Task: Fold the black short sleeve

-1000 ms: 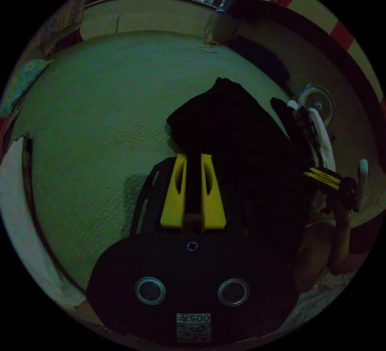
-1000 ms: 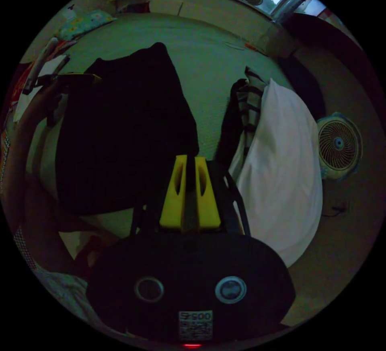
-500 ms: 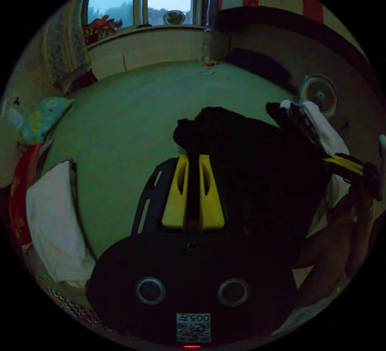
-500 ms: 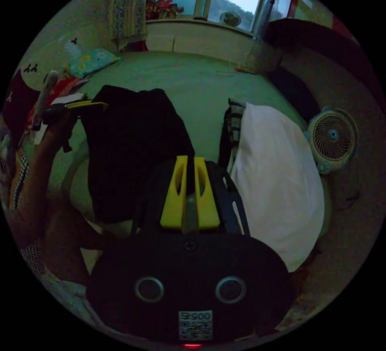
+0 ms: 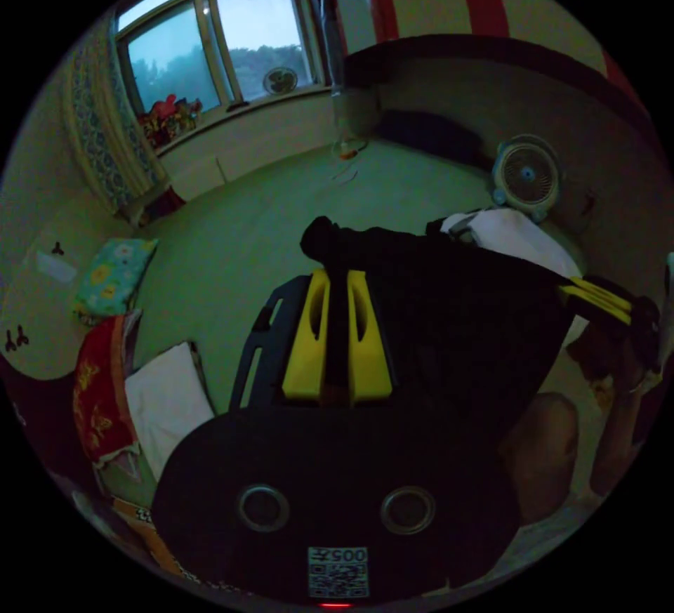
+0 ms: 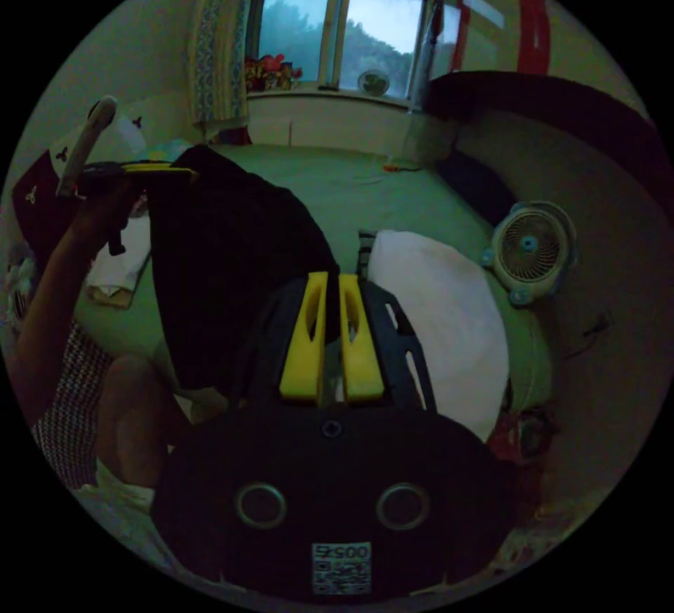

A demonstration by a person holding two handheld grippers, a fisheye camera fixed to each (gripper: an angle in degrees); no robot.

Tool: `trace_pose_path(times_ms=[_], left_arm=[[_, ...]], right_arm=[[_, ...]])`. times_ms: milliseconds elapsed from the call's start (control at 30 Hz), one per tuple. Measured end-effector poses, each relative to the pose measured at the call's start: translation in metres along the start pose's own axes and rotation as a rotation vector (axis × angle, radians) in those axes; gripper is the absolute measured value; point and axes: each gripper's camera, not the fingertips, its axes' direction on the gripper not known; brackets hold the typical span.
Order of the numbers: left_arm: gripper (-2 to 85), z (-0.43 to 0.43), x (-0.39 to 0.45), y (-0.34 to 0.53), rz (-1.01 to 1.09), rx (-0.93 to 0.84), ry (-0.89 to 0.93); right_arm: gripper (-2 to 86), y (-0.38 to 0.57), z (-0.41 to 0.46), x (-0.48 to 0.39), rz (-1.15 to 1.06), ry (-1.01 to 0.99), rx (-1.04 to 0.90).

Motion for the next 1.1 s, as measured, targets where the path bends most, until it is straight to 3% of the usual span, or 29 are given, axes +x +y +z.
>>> trace_pose_path(times_ms=[300, 433, 567, 733, 933, 1033, 1100], left_arm=[[5.2, 0.007, 0.205, -0.134, 0.101, 0.106, 0.158], [5.7, 0.087, 0.303, -0.165, 0.038, -0.033, 0.296], [6.7, 0.159, 0.372, -0.158, 0.012, -0.232, 0.245], [10.2, 0.169, 0.404, -0.159, -0.004, -0.198, 0.300], [12.8, 0.153, 0.434, -0.161, 0.017, -0.177, 0.318], [12.6, 0.150, 0.452, -0.151, 0.009, -0.182, 0.319], [12.4, 0.149, 0.467, -0.143, 0.018, -0.198, 0.329]], right_arm=[[-1.0, 0.001, -0.080, 0.148, 0.119, 0.221, 0.031], [-0.9, 0.013, -0.056, 0.209, 0.238, 0.302, -0.101], [0.6, 0.032, -0.008, 0.257, 0.259, 0.353, -0.348], [5.4, 0.030, -0.015, 0.285, 0.275, 0.225, -0.310], [9.5, 0.012, -0.018, 0.264, 0.122, -0.160, -0.216], [9.4, 0.014, 0.010, 0.237, 0.027, -0.115, -0.273], [4.6, 0.017, 0.039, 0.227, -0.004, 0.008, -0.360]])
